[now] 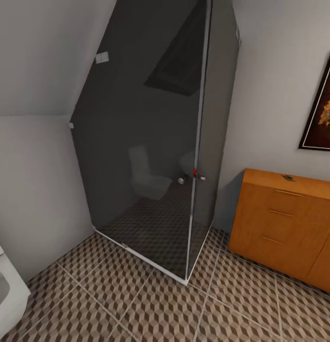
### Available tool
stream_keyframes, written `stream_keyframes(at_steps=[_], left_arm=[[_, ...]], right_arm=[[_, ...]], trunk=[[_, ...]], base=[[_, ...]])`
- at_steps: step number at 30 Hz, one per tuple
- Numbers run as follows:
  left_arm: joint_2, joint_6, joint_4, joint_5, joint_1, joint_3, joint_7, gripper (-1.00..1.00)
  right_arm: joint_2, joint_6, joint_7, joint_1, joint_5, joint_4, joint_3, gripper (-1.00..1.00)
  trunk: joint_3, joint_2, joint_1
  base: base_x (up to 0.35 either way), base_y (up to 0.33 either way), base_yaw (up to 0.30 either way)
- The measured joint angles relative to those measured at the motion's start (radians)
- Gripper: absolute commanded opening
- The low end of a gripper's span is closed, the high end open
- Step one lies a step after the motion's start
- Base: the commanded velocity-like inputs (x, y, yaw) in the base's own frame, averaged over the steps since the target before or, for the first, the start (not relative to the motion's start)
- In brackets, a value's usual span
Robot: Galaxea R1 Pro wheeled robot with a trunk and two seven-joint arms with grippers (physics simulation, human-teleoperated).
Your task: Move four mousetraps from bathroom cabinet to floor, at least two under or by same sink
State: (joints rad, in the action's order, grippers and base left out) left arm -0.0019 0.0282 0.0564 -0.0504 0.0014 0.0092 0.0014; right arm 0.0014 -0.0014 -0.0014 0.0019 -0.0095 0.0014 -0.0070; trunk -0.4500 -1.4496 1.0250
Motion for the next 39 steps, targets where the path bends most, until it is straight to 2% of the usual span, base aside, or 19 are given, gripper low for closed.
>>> stream_keyframes(at_steps=[31, 39], left_arm=[[-0.001, 0.001, 0.004, 0.000, 0.000, 0.000, 0.000, 1.00], [-0.001, 0.002, 0.005, 0.000, 0.000, 0.001, -0.001, 1.00]], right_arm=[[0.000, -0.002, 0.002, 0.000, 0.000, 0.000, -0.014, 1.00], [0.000, -0.002, 0.003, 0.000, -0.012, 0.000, -0.015, 1.00]], trunk=[[0.017, 0.000, 0.000], [0.022, 0.000, 0.000]], base=[[0.000, 0.000, -0.260], [0.000, 0.000, -0.260]])
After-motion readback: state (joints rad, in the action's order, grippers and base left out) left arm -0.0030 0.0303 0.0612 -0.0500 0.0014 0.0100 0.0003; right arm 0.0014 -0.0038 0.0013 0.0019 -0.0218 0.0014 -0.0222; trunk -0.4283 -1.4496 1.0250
